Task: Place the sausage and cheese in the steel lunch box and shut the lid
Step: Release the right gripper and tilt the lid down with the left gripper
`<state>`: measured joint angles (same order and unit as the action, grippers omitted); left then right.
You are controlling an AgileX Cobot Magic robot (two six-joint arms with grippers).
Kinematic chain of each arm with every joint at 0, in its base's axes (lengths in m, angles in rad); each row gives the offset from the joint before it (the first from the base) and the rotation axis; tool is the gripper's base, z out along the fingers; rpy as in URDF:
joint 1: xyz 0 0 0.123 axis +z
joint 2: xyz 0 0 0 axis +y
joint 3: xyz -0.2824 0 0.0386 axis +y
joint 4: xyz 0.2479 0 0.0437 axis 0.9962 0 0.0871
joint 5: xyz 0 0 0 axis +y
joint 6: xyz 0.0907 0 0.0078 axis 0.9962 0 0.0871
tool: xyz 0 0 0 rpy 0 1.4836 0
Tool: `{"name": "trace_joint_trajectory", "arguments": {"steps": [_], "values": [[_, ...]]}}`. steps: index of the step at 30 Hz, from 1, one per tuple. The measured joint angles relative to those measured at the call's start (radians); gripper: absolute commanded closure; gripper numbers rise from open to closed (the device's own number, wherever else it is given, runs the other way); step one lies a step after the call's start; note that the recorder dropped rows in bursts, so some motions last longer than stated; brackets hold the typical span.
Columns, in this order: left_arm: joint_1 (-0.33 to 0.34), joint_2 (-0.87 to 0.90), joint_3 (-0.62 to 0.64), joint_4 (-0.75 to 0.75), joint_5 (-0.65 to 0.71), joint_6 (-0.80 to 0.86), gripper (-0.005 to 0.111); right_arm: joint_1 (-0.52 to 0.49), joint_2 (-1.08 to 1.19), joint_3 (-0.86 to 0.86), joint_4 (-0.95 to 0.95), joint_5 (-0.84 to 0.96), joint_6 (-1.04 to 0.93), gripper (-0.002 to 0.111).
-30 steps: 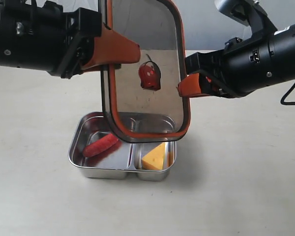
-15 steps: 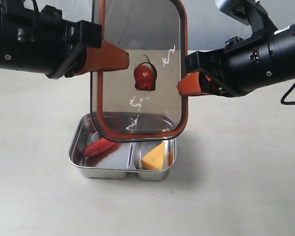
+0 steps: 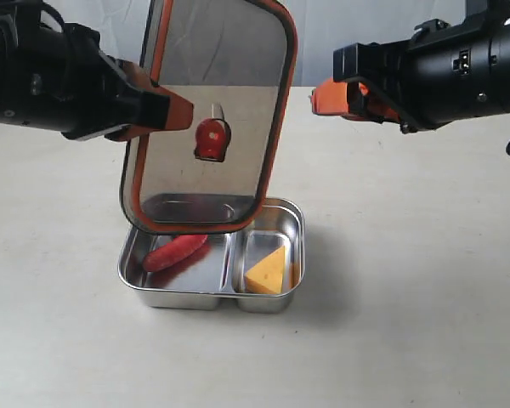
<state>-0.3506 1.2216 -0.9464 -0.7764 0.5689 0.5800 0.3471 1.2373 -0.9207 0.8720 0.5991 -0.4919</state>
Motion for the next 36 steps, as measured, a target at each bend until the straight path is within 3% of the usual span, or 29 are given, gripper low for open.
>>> {"name": "trace_joint_trajectory", "arguments": {"steps": [14,19,21,28,31,36], "values": [[-0.002,0.000,0.000,0.426,-0.071,0.000,0.107,0.000,-0.077,0.000,-0.182,-0.008,0.150,0.063],[-0.054,0.000,0.000,0.628,-0.081,-0.026,0.107,0.000,-0.098,0.000,-0.210,-0.005,0.163,0.063],[-0.087,0.000,0.000,0.731,-0.088,-0.078,0.107,0.000,-0.107,0.000,-0.215,-0.003,0.175,0.063],[-0.287,0.000,0.000,1.394,-0.022,-0.497,0.107,0.000,-0.176,0.000,-0.256,0.015,0.204,0.063],[-0.386,0.007,0.000,1.547,0.013,-0.580,0.107,0.000,-0.198,0.000,-0.270,0.021,0.211,0.063],[-0.477,0.088,0.000,1.720,0.157,-0.720,0.107,0.000,-0.230,0.000,-0.307,0.050,0.237,0.063]]}}
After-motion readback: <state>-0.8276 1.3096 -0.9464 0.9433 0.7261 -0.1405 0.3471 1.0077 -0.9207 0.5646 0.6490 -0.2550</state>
